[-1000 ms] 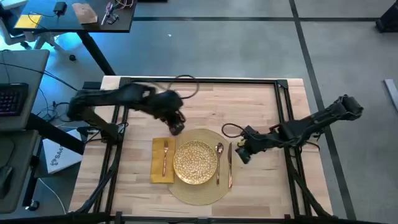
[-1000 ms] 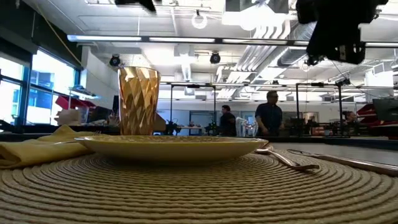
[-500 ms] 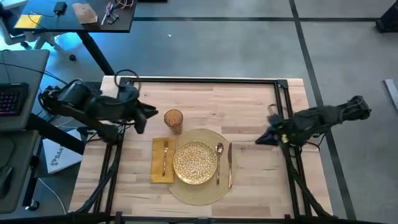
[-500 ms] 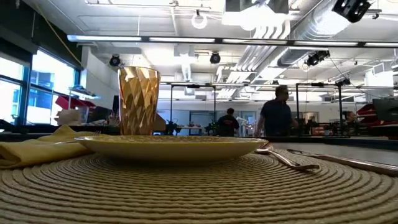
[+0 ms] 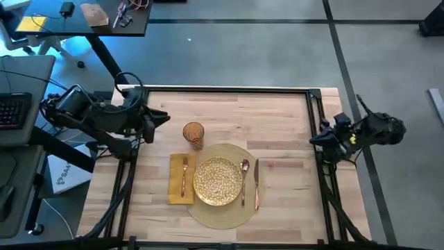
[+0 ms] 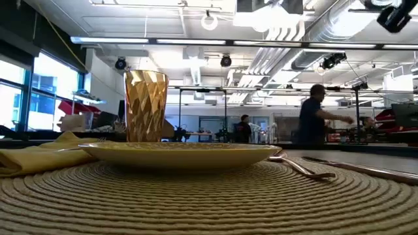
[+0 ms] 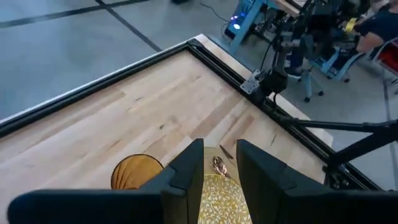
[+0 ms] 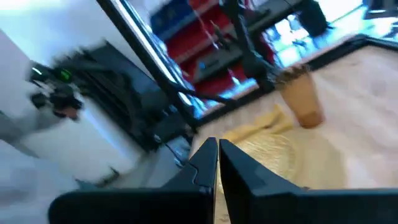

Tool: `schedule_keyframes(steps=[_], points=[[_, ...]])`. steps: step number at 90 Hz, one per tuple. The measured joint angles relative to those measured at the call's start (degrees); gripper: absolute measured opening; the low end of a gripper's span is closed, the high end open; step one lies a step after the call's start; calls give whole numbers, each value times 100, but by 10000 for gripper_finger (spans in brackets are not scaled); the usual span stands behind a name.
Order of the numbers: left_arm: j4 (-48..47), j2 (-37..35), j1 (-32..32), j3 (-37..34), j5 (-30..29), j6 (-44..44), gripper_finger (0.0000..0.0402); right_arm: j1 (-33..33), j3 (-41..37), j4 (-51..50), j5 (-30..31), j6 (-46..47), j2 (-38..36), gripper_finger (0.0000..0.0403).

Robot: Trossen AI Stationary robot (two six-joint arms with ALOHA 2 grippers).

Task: Set table place
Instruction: Return to Home Position

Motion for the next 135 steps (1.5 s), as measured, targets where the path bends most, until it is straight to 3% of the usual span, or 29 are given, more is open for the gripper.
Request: schedule_keyframes(steps=[10, 26, 48, 68, 78, 87, 110, 135], points=[[6, 9, 0, -2, -24, 2, 78, 0, -735, 603, -177, 179, -59, 0], [4, 2, 13, -7, -60, -62, 78, -96, -1872, 2512, -718, 316, 107, 0], [4, 4, 13, -7, -37, -147, 78, -886, -3115, 4443, -1321, 691, 9, 0], [10, 2, 11, -78, -33, -149, 78, -1965, -3136, 4159, -2277, 675, -2, 0], [212, 0, -61, -220, -11, 88, 78, -2253, -3136, 3515, -2177, 652, 3, 0], [631, 2, -192, -417, -11, 452, 78, -2345, -3134, 3289, -2018, 1202, 91, 0], [2052, -448, -398, -1756, -201, 1051, 77, -2363, -3134, 3261, -1803, 1539, 118, 0], [4301, -2373, -356, -4335, -188, 1643, 45, -2361, -3134, 3256, -1803, 1563, 121, 0]])
